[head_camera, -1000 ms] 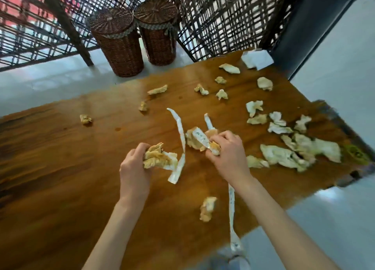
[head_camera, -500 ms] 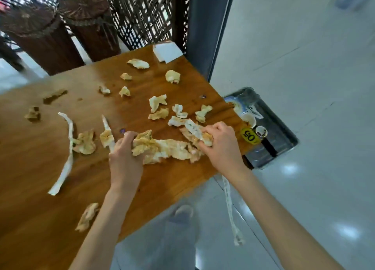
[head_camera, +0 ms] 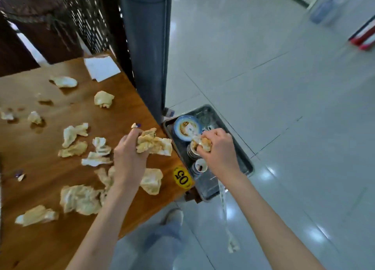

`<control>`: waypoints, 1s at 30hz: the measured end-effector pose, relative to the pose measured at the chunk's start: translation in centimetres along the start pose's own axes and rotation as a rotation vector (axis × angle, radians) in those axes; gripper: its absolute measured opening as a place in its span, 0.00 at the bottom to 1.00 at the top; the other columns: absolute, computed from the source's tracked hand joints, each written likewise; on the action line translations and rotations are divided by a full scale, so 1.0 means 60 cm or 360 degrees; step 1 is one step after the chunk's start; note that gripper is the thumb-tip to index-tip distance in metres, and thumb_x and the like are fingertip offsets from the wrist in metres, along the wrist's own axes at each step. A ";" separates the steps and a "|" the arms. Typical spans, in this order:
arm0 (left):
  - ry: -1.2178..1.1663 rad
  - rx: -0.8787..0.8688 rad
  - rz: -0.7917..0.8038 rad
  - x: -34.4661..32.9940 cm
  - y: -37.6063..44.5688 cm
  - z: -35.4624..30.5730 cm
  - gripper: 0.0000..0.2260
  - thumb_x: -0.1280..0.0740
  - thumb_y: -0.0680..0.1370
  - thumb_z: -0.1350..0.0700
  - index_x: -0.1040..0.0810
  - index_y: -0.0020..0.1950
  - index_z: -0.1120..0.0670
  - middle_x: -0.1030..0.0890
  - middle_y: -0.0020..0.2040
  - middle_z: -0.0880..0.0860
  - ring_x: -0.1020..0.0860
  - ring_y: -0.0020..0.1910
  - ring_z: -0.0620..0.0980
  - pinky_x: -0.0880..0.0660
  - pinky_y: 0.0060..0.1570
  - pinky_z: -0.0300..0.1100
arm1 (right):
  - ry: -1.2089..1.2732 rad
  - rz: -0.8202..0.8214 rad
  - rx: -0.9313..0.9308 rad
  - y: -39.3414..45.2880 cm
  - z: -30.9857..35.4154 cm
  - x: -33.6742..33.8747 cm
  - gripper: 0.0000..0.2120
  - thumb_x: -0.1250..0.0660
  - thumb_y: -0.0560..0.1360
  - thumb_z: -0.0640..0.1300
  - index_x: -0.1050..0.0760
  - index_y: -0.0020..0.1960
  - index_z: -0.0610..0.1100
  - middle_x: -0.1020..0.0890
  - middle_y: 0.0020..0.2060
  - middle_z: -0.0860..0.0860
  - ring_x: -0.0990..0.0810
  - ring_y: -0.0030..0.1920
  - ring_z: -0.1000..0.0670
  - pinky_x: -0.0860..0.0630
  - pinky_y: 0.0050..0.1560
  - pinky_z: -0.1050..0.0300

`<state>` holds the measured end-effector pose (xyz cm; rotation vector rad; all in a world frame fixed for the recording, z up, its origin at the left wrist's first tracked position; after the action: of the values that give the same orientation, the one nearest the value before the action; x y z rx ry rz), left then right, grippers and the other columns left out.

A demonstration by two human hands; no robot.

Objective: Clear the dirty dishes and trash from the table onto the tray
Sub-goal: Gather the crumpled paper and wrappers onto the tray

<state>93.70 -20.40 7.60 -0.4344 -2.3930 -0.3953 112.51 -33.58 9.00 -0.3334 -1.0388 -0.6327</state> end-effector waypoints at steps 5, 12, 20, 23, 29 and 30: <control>-0.0072 -0.0063 0.0036 -0.125 0.054 -0.100 0.07 0.30 0.72 0.63 0.25 0.46 0.54 0.23 0.39 0.51 0.28 0.37 0.47 0.37 0.33 0.36 | -0.0028 -0.0012 -0.0038 0.098 -0.127 0.052 0.11 0.31 0.71 0.46 0.22 0.53 0.46 0.26 0.47 0.51 0.31 0.49 0.48 0.32 0.47 0.56; -0.0132 0.0081 -0.0008 -0.284 0.076 -0.159 0.05 0.29 0.73 0.60 0.23 0.47 0.54 0.21 0.41 0.51 0.24 0.39 0.46 0.26 0.38 0.41 | 0.0025 0.0066 0.0045 0.205 -0.266 0.052 0.09 0.30 0.71 0.45 0.22 0.50 0.45 0.30 0.43 0.53 0.32 0.47 0.48 0.33 0.46 0.56; -0.0041 0.0414 -0.0294 -0.447 0.041 -0.142 0.07 0.30 0.73 0.62 0.24 0.46 0.52 0.22 0.40 0.51 0.27 0.36 0.42 0.34 0.36 0.26 | 0.0116 0.0264 0.0335 0.295 -0.387 -0.041 0.08 0.30 0.71 0.43 0.22 0.49 0.43 0.25 0.45 0.48 0.31 0.47 0.48 0.31 0.47 0.54; -0.0012 0.0477 -0.0377 -0.495 0.027 -0.112 0.08 0.29 0.73 0.62 0.25 0.45 0.51 0.23 0.39 0.51 0.27 0.35 0.41 0.35 0.36 0.25 | 0.0160 0.0296 0.0341 0.320 -0.439 -0.104 0.09 0.29 0.71 0.42 0.22 0.50 0.43 0.27 0.45 0.49 0.33 0.46 0.48 0.30 0.49 0.53; 0.0070 0.0516 -0.0420 -0.576 0.013 -0.034 0.06 0.30 0.74 0.61 0.24 0.45 0.51 0.23 0.39 0.48 0.26 0.37 0.42 0.33 0.34 0.30 | 0.0144 0.0399 0.0292 0.365 -0.524 -0.265 0.10 0.30 0.71 0.45 0.23 0.51 0.46 0.26 0.48 0.48 0.32 0.48 0.46 0.29 0.50 0.50; 0.0069 0.0523 -0.0417 -0.588 0.013 -0.024 0.06 0.30 0.74 0.61 0.24 0.45 0.51 0.23 0.39 0.48 0.26 0.37 0.42 0.33 0.34 0.30 | 0.0115 0.0406 0.0287 0.373 -0.535 -0.289 0.10 0.30 0.71 0.45 0.23 0.52 0.46 0.26 0.49 0.48 0.31 0.49 0.44 0.29 0.50 0.48</control>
<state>120.35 -27.42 -14.49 0.0364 -2.4187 -0.1174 142.67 -27.85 -20.83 -0.2772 -0.9573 -0.3171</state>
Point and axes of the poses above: each hand's wrist, its own y-axis towards the middle knuckle, its own x-axis out of the back of the hand, z = x × y, the point moved 8 cm from there along y, towards the middle knuckle
